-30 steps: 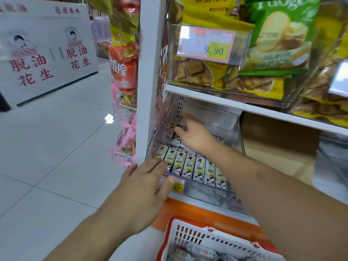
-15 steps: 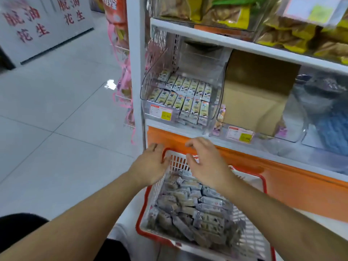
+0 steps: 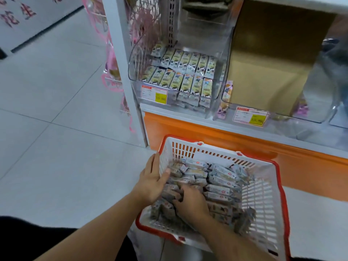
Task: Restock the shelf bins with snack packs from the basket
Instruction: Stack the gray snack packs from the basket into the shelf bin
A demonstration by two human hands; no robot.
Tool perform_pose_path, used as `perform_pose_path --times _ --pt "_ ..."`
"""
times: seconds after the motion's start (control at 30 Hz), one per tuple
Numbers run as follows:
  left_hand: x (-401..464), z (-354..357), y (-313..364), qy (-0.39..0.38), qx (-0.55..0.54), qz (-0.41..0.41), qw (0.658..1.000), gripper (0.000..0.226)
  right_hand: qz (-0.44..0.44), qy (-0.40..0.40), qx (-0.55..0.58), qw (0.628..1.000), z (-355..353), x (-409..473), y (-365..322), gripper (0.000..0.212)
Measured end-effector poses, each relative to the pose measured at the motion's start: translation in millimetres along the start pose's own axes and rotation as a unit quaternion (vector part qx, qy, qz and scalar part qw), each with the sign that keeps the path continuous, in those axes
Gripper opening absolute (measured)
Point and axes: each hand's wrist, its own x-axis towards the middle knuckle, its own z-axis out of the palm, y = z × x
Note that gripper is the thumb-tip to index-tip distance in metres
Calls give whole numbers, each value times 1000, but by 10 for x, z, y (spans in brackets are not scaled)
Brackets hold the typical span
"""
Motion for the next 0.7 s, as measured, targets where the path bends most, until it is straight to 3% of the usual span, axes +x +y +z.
perform_pose_path --times 0.17,0.33,0.4,0.53,0.7 --pt "-1 -2 99 -16 50 -45 998 76 15 40 94 995 -189 -31 -38 21" --pt "-112 -148 515 50 161 -70 983 70 -14 13 197 980 -1019 -106 -58 9" --pt "-144 -324 829 42 139 -35 989 61 -37 6 206 978 -1423 -183 -64 8" --pt "-316 -802 1523 -50 62 71 994 37 -58 16 243 968 -2206 -445 -109 19" --pt "-689 -1131 1917 -95 -43 151 983 28 -82 34 303 949 -2914 -861 -200 33"
